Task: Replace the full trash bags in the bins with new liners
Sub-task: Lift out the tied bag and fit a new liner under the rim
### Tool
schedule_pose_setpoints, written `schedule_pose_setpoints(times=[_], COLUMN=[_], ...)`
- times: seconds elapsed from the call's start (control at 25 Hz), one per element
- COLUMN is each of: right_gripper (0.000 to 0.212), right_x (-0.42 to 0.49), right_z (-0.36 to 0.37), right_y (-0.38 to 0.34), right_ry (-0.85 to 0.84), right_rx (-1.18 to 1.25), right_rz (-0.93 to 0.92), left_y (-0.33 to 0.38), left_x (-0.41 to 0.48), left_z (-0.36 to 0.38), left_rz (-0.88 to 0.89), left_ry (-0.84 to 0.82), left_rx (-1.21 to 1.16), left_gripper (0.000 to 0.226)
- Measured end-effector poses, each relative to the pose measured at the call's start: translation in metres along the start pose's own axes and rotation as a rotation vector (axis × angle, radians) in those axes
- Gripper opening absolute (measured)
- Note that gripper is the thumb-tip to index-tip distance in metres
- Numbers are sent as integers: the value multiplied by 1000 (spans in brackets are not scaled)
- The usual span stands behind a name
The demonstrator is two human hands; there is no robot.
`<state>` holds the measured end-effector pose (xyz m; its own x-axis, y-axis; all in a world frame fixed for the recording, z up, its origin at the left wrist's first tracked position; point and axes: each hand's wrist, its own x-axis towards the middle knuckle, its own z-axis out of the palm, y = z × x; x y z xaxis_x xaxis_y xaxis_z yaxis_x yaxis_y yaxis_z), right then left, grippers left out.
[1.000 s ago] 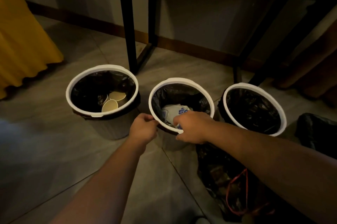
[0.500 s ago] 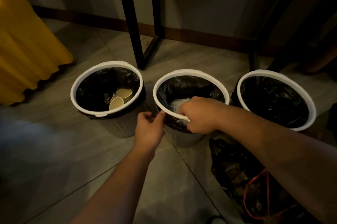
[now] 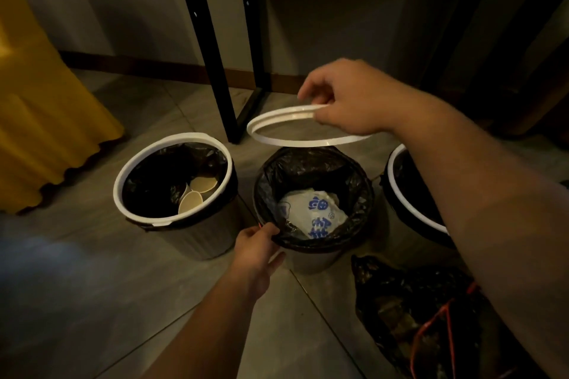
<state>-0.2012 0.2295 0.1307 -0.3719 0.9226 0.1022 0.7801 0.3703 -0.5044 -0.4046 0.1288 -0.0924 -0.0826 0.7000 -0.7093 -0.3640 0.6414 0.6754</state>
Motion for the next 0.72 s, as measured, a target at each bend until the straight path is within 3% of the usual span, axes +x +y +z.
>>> schedule_pose_setpoints(times=[0.2, 0.44, 0.56, 0.72], right_gripper=[20, 36, 50, 54], right_x=[20, 27, 34, 41], right_z=[8, 45, 56, 69], right_y=[34, 72, 88, 100], right_ry=[293, 611, 680, 745], right_rx=[43, 278, 369, 557], right_rz=[6, 147, 250, 379], left_y=[2, 5, 10, 20], left_x=[4, -4, -14, -27], left_z=[-4, -20, -17, 1], left_rz=[0, 53, 158, 275], left_ry=[-38, -6, 31, 14], left_rx=[-69, -55, -40, -17], left_gripper=[36, 10, 11, 15])
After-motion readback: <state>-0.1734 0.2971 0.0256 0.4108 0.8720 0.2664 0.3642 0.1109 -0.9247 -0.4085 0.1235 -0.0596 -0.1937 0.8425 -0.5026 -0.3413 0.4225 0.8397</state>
